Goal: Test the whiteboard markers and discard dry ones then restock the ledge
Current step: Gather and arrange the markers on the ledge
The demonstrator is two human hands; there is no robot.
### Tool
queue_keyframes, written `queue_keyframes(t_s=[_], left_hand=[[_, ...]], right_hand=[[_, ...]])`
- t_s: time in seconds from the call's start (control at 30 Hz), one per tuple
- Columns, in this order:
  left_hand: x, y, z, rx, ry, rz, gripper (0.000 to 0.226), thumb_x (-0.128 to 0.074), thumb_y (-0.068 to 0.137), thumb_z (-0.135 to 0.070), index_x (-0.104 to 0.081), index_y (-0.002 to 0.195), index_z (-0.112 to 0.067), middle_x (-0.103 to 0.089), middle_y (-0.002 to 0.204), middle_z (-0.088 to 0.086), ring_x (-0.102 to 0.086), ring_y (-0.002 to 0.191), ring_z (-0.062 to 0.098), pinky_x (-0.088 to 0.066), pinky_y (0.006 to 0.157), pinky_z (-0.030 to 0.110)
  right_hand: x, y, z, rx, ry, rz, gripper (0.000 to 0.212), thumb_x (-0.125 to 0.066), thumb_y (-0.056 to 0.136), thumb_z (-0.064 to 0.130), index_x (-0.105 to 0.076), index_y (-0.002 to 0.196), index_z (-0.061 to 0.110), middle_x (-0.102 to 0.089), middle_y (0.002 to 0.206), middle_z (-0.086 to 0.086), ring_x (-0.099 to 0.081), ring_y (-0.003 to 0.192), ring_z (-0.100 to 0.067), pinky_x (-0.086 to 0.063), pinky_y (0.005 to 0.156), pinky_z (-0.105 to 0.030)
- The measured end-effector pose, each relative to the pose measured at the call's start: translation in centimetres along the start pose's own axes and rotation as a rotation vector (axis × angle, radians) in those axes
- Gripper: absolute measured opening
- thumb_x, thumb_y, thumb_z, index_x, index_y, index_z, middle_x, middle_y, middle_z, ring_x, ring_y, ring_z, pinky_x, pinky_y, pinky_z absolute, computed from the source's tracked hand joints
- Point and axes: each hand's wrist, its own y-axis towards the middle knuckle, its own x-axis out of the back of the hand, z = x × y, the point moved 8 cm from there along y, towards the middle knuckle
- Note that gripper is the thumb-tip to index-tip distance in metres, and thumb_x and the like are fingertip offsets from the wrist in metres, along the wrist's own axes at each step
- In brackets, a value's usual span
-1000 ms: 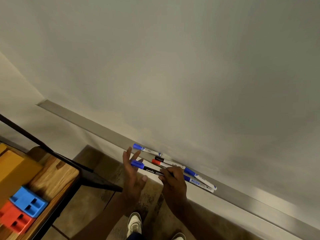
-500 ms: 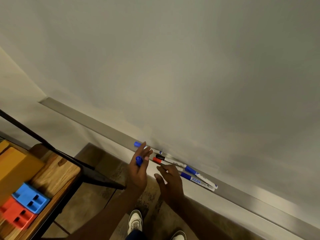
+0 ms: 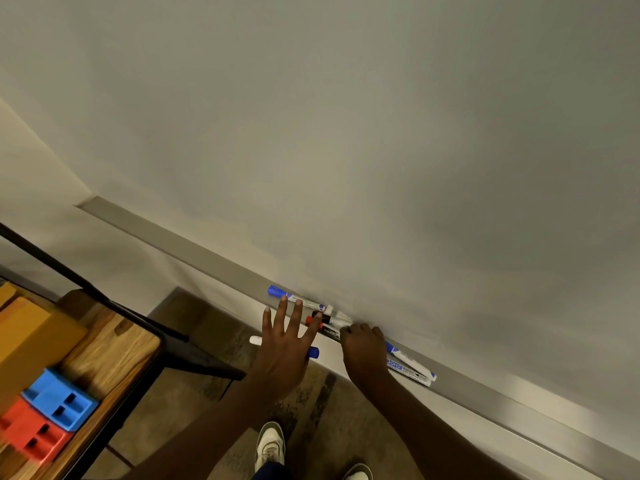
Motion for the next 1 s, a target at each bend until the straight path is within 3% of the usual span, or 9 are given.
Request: queue_keyframes(t_s=[0.13, 0.23, 0.37, 0.53, 0.63, 0.77, 0.9, 0.93, 1.0], left_hand=[[-0.8, -0.1, 0.2, 0.017, -0.007, 0.104, 0.107, -0.093, 0.037, -0.042, -0.055, 0.133, -0.015, -0.046, 0.137, 0.028, -0.04, 0.126, 0.053, -0.031, 0.094, 0.071], [-0.8, -0.2, 0.5, 0.019, -0.042, 0.109, 0.117, -0.094, 0.035, -0.041, -0.044, 0.138, -0.015, -0.046, 0.138, 0.028, -0.04, 0.126, 0.052, -0.032, 0.094, 0.071], [-0.5, -0.2, 0.9, 0.073, -0.113, 0.087, 0.117, -0.093, 0.043, -0.039, -0.032, 0.14, -0.012, -0.046, 0.138, 0.026, -0.041, 0.126, 0.051, -0.036, 0.094, 0.07], [0.9, 0.0, 0.8, 0.112, -0.146, 0.017, 0.113, -0.09, 0.05, -0.041, -0.031, 0.136, 0.002, -0.049, 0.135, 0.027, -0.041, 0.128, 0.043, -0.042, 0.093, 0.064], [1.4, 0.0, 0.9, 0.163, -0.202, -0.046, 0.114, -0.093, 0.044, -0.029, -0.032, 0.134, 0.006, -0.049, 0.134, 0.028, -0.042, 0.126, 0.038, -0.039, 0.101, 0.059], [2.5, -0.2, 0.9, 0.194, -0.564, -0.137, 0.091, -0.071, 0.082, -0.013, -0.009, 0.148, -0.001, -0.022, 0.153, 0.015, -0.027, 0.14, 0.033, -0.022, 0.116, 0.047], [3.4, -0.5, -0.2, 0.112, -0.992, -0.186, 0.064, -0.056, 0.093, -0.006, -0.011, 0.137, -0.02, -0.026, 0.142, -0.002, -0.031, 0.131, 0.016, -0.025, 0.1, 0.002], [3.5, -0.6, -0.5, 0.1, -0.965, -0.171, 0.06, -0.053, 0.095, -0.004, -0.013, 0.135, -0.022, -0.027, 0.141, -0.004, -0.031, 0.131, 0.014, -0.024, 0.1, 0.0], [3.5, -0.7, -1.3, -0.003, -0.814, -0.14, 0.052, -0.052, 0.096, -0.017, -0.02, 0.136, -0.029, -0.038, 0.145, 0.002, -0.039, 0.132, 0.016, -0.029, 0.108, 0.014]], right_hand=[[0.1, 0.6, -0.2, 0.005, -0.035, 0.0, 0.038, -0.063, 0.087, 0.016, -0.054, 0.123, 0.009, -0.058, 0.122, -0.011, -0.05, 0.115, -0.028, -0.035, 0.102, -0.041], [0.4, 0.4, 0.0, -0.006, 0.057, -0.048, 0.039, -0.064, 0.086, 0.012, -0.056, 0.123, 0.009, -0.059, 0.12, -0.011, -0.052, 0.114, -0.028, -0.035, 0.102, -0.041], [1.0, -1.1, 0.3, -0.11, 0.384, -0.231, 0.038, -0.086, 0.061, 0.008, -0.073, 0.096, 0.014, -0.071, 0.09, -0.005, -0.067, 0.086, -0.023, -0.053, 0.079, -0.04], [1.8, -3.2, 2.9, -0.15, 0.804, -0.308, 0.026, -0.061, 0.091, 0.012, -0.065, 0.116, 0.01, -0.066, 0.112, -0.006, -0.059, 0.106, -0.021, -0.043, 0.094, -0.032], [1.7, -3.8, 3.4, -0.241, 0.998, -0.316, 0.025, -0.058, 0.093, 0.011, -0.064, 0.117, 0.007, -0.065, 0.115, -0.008, -0.058, 0.107, -0.02, -0.043, 0.095, -0.031], [2.3, -4.7, 3.8, -0.262, 1.142, -0.49, 0.022, -0.067, 0.084, -0.001, -0.069, 0.104, 0.006, -0.07, 0.1, -0.005, -0.06, 0.093, -0.01, -0.048, 0.085, -0.028], [2.6, -4.9, 3.6, -0.256, 1.205, -0.584, 0.017, -0.066, 0.078, -0.006, -0.069, 0.094, 0.0, -0.069, 0.088, -0.011, -0.059, 0.085, -0.008, -0.041, 0.075, -0.014], [2.7, -4.8, 3.6, -0.226, 1.196, -0.6, 0.02, -0.067, 0.077, -0.005, -0.068, 0.095, 0.003, -0.068, 0.087, -0.007, -0.058, 0.085, 0.0, -0.043, 0.074, -0.015], [2.7, -4.5, 3.8, -0.168, 1.189, -0.562, 0.029, -0.069, 0.075, -0.003, -0.066, 0.1, 0.012, -0.067, 0.093, -0.002, -0.058, 0.087, 0.001, -0.053, 0.077, -0.03]])
